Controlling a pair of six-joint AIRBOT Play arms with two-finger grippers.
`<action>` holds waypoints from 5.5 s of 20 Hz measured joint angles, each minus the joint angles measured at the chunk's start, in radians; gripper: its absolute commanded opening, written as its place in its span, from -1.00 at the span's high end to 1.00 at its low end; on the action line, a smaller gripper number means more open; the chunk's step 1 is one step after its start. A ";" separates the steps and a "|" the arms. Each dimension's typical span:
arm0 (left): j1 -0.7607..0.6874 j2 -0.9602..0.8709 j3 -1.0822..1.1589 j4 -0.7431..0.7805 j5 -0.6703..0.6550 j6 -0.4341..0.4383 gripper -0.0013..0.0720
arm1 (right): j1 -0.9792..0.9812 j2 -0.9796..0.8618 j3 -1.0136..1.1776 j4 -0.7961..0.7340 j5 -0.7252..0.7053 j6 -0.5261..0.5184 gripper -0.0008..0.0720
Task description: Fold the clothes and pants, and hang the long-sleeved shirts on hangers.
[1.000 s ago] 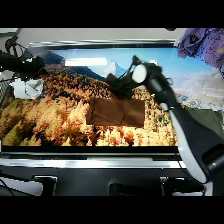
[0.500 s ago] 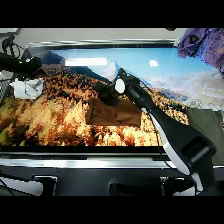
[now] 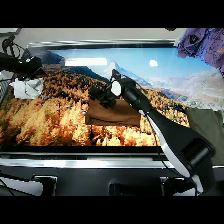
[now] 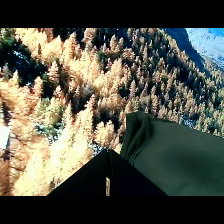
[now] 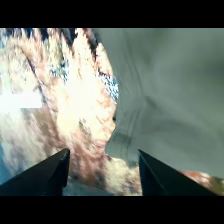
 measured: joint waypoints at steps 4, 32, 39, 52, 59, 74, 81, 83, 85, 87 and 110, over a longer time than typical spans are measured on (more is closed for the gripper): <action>0.000 0.000 0.000 0.000 0.000 0.000 0.92 | -0.079 0.086 0.000 -0.033 0.116 -0.102 -0.39; 0.002 0.000 0.000 0.000 0.000 -0.001 0.92 | -0.675 -0.014 -0.591 0.604 0.142 -1.114 0.91; 0.002 0.000 0.000 0.000 0.000 -0.001 0.92 | -0.716 0.023 -0.378 0.558 0.145 -0.983 0.91; 0.002 0.000 0.000 -0.001 -0.003 -0.002 0.92 | -0.998 0.032 0.131 0.185 0.232 -0.605 0.91; 0.002 0.000 0.000 -0.001 -0.050 -0.001 0.92 | -1.141 0.087 0.184 0.036 0.270 -0.485 0.91; 0.002 0.000 0.000 0.000 -0.128 -0.001 0.92 | -1.176 0.254 0.189 -0.378 0.411 -0.230 0.91; 0.002 0.000 0.000 0.000 -0.132 -0.001 0.92 | -1.176 0.290 0.188 -0.524 0.551 -0.244 0.91; 0.002 0.000 0.000 0.000 -0.133 -0.001 0.92 | -1.176 0.291 0.179 -0.553 0.599 -0.271 0.91; 0.002 0.000 0.000 0.000 -0.133 -0.001 0.92 | -1.176 0.294 0.145 -0.581 0.641 -0.299 0.91; 0.002 0.000 0.000 0.000 -0.135 -0.001 0.92 | -1.176 0.306 0.073 -0.604 0.666 -0.321 0.91; 0.002 0.000 0.000 0.000 -0.142 -0.001 0.92 | -1.176 0.526 -0.739 -0.882 0.519 -0.250 0.66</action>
